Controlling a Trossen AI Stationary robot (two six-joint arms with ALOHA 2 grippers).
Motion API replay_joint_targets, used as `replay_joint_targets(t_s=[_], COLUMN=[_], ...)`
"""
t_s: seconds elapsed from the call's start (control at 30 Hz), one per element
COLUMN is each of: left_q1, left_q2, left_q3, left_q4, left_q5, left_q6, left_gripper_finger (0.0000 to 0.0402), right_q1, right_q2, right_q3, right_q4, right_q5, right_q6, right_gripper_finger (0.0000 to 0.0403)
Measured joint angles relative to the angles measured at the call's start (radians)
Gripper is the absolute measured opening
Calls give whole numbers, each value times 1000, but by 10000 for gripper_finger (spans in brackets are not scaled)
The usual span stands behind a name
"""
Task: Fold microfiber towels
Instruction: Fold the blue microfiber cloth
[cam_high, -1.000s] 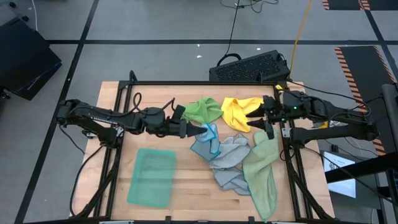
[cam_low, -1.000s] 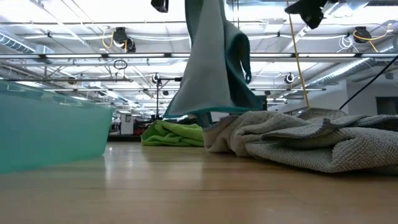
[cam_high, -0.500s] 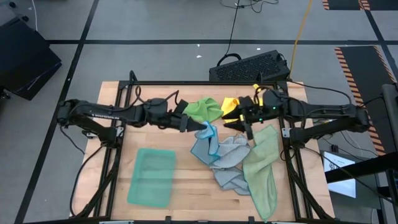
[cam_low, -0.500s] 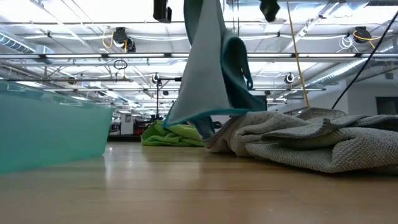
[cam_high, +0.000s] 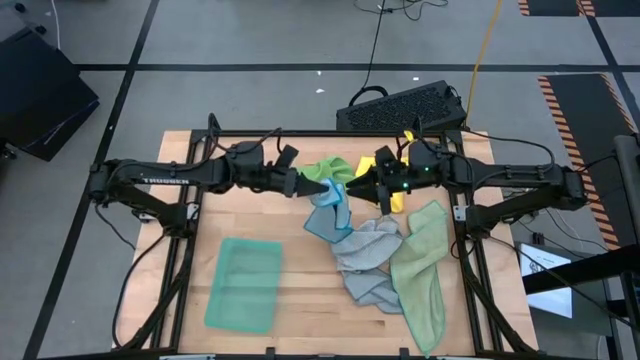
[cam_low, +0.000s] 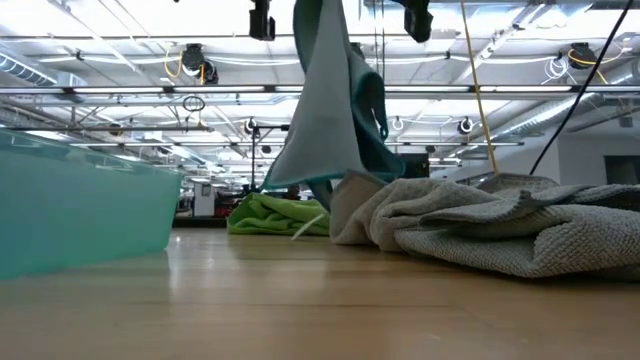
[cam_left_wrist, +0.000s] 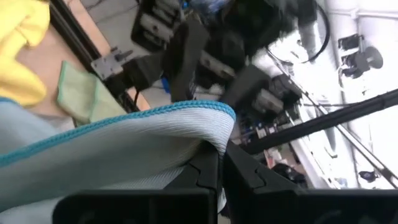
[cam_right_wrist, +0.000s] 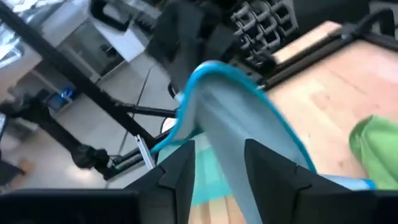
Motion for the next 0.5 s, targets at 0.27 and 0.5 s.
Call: replay_joint_targets(t_s=[0.27, 0.5], left_q1=[-34, -64], left_q2=[11, 28], left_q3=[0, 1], left_q4=[-47, -45], left_q5=[6, -5], left_q6=[-20, -97], left_gripper_finger=[10, 10], right_q1=[61, 95], right_q2=[-7, -8], right_q3=[0, 0], right_q4=[-124, -166], right_q5=[8, 107], right_q6=[-104, -181], right_gripper_finger=[141, 176])
